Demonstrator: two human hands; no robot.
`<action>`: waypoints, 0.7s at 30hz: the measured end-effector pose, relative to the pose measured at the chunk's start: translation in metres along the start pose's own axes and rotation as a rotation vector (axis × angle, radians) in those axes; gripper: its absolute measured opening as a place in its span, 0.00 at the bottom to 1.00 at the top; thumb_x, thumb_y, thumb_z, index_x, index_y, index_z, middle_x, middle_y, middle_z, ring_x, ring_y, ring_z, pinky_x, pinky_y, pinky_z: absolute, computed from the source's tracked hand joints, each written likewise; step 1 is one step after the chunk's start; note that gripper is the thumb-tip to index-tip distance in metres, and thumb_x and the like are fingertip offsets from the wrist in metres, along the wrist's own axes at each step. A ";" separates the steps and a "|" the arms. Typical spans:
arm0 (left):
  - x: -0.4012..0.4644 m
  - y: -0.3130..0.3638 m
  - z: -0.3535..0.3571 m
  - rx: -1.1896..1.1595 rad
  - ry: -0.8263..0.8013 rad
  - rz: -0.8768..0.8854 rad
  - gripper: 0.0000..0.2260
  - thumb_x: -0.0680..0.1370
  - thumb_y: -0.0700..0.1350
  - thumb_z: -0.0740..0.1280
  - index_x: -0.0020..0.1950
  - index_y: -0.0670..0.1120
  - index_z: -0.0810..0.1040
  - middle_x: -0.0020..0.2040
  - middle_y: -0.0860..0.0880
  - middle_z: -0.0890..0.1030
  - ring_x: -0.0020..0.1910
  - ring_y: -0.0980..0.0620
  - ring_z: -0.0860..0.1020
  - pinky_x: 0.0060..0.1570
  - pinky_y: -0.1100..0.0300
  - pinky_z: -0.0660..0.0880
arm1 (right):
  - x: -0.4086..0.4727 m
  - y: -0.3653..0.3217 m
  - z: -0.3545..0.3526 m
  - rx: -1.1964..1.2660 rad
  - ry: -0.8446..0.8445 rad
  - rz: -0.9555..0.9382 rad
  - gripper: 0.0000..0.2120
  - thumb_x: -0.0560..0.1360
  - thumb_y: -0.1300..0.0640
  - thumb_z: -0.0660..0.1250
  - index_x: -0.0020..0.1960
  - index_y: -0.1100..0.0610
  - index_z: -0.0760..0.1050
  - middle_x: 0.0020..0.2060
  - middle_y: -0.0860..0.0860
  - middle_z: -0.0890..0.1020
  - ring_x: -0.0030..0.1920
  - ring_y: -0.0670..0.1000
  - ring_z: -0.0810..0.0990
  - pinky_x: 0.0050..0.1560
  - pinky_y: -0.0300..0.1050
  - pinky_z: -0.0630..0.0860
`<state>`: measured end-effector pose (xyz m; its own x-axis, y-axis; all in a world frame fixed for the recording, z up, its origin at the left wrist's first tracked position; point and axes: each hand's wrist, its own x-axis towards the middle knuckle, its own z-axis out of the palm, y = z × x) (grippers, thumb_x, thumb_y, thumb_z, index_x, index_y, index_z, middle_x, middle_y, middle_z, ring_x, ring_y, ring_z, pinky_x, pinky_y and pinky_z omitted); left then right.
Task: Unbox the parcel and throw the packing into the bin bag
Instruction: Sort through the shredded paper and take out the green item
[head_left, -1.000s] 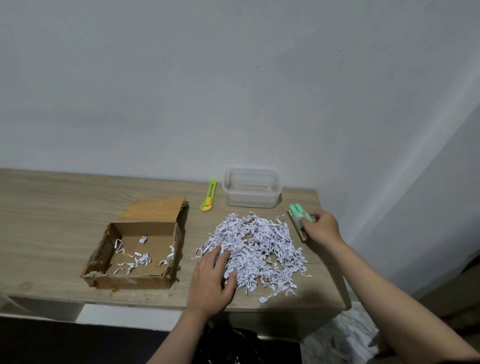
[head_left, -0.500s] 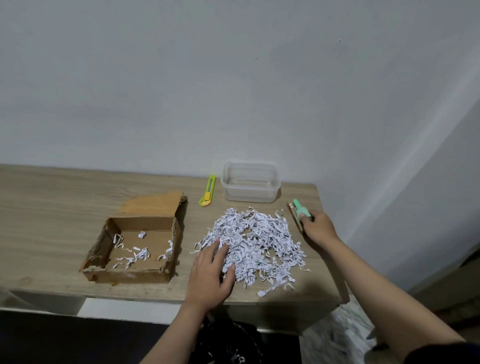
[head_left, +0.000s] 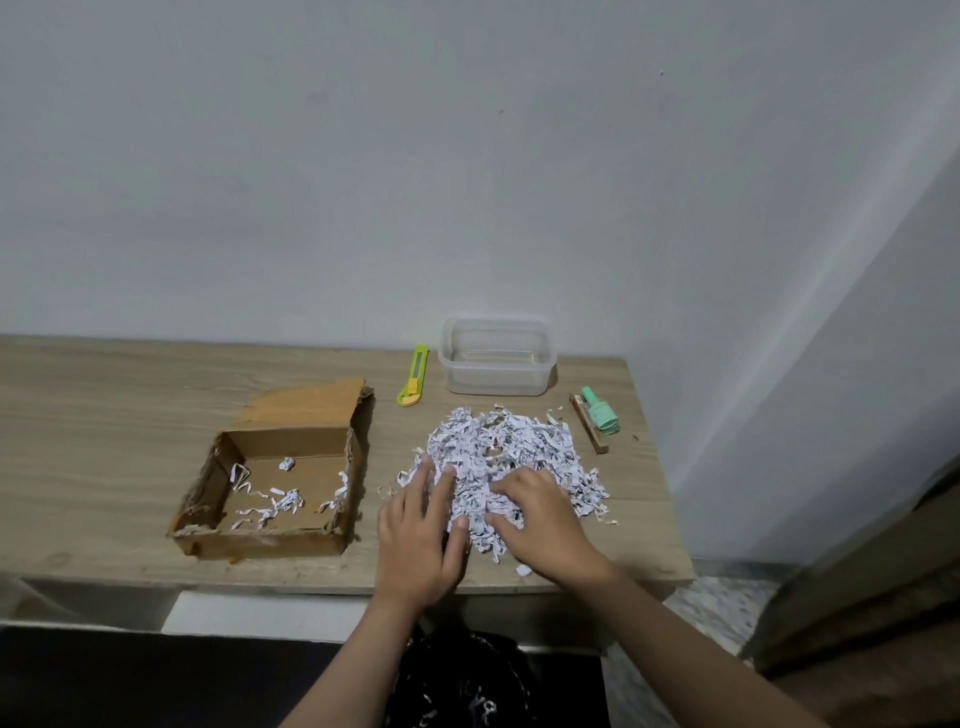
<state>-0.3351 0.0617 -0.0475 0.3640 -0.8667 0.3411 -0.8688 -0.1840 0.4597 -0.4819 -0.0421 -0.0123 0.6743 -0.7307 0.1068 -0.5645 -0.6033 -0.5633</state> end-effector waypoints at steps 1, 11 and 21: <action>0.000 0.000 0.000 0.018 -0.005 0.006 0.25 0.77 0.57 0.55 0.74 0.52 0.64 0.75 0.46 0.62 0.67 0.47 0.65 0.62 0.45 0.64 | 0.001 -0.002 0.003 0.025 -0.004 0.003 0.19 0.74 0.46 0.64 0.64 0.48 0.72 0.57 0.45 0.76 0.60 0.48 0.69 0.61 0.48 0.68; 0.003 -0.005 0.004 0.102 -0.085 0.043 0.20 0.76 0.59 0.57 0.67 0.58 0.69 0.73 0.49 0.66 0.69 0.47 0.62 0.67 0.39 0.58 | -0.004 0.003 -0.010 0.401 0.001 0.121 0.14 0.76 0.58 0.64 0.61 0.51 0.74 0.49 0.45 0.81 0.47 0.35 0.78 0.47 0.30 0.74; 0.008 -0.008 0.006 -0.113 -0.023 0.019 0.11 0.75 0.53 0.62 0.51 0.48 0.71 0.54 0.49 0.73 0.53 0.48 0.68 0.51 0.52 0.70 | 0.010 0.009 -0.015 0.186 -0.100 0.108 0.13 0.71 0.57 0.70 0.56 0.55 0.77 0.47 0.45 0.72 0.38 0.37 0.71 0.41 0.29 0.66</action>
<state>-0.3271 0.0540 -0.0535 0.3387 -0.8801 0.3327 -0.8320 -0.1150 0.5428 -0.4871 -0.0599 -0.0040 0.6639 -0.7468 -0.0390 -0.5450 -0.4475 -0.7090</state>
